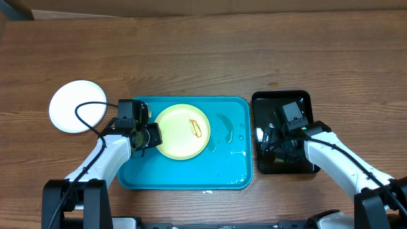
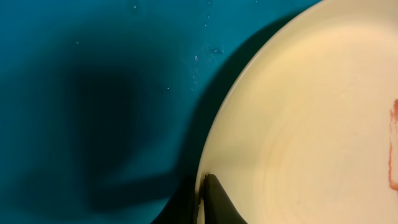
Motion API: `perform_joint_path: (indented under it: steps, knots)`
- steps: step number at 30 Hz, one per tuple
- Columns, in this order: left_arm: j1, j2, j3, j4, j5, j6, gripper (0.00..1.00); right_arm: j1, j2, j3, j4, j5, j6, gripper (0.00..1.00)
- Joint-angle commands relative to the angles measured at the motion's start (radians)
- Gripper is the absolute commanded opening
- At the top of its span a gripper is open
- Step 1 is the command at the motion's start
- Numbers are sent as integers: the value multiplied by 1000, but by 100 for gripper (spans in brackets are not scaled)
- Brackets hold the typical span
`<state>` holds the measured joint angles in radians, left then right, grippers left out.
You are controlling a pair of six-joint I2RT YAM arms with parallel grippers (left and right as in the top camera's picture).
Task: Clean dirty plates on tray and stack at the side
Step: 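Dip and rub the sponge in the black tray water with the right gripper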
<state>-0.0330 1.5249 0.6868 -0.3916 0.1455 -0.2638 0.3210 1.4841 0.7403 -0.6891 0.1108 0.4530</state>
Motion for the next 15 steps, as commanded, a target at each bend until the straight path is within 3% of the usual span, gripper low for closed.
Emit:
perform_joint_path:
  steps: [1, 2, 3, 4, 5, 7, 8, 9, 10, 11, 12, 13, 15]
  knots:
    - [-7, 6, -16, -14, -14, -6, 8, -3, -2, -25, 14, 14, 14, 94]
    - [-7, 6, -16, -16, -14, -6, 8, -3, -2, -38, 28, 23, 14, 87]
    - [-7, 6, -16, -16, -14, -6, 8, -3, -2, -53, 45, 34, 14, 73]
    - [-7, 6, -16, -16, -14, -6, 9, -3, -2, -67, 60, 44, 14, 51]
    - [-7, 6, -16, -16, -14, -6, 9, -3, -2, -85, 79, 53, 14, 36]
    - [-7, 6, -16, -16, -14, -6, 10, -3, -2, -113, 119, 53, 14, 14]
    - [-7, 6, -16, -16, -14, -6, 10, -3, -2, -122, 136, 54, 14, 11]
    - [-7, 6, -16, -16, -14, -6, 10, -3, -2, -126, 148, 54, 14, 11]
    - [-7, 6, -16, -16, -14, -6, 10, -3, -2, -126, 154, 54, 13, 29]
    - [-7, 6, -16, -16, -14, -6, 11, -3, -2, -124, 162, 53, 13, 74]
    - [-7, 6, -16, -16, -14, -6, 11, -3, -2, -119, 163, 53, 13, 88]
    - [-7, 6, -16, -16, -14, -6, 11, -3, -2, -113, 154, 53, 10, 94]
    - [-7, 6, -16, -16, -14, -6, 12, -3, -2, -102, 121, 53, 10, 95]
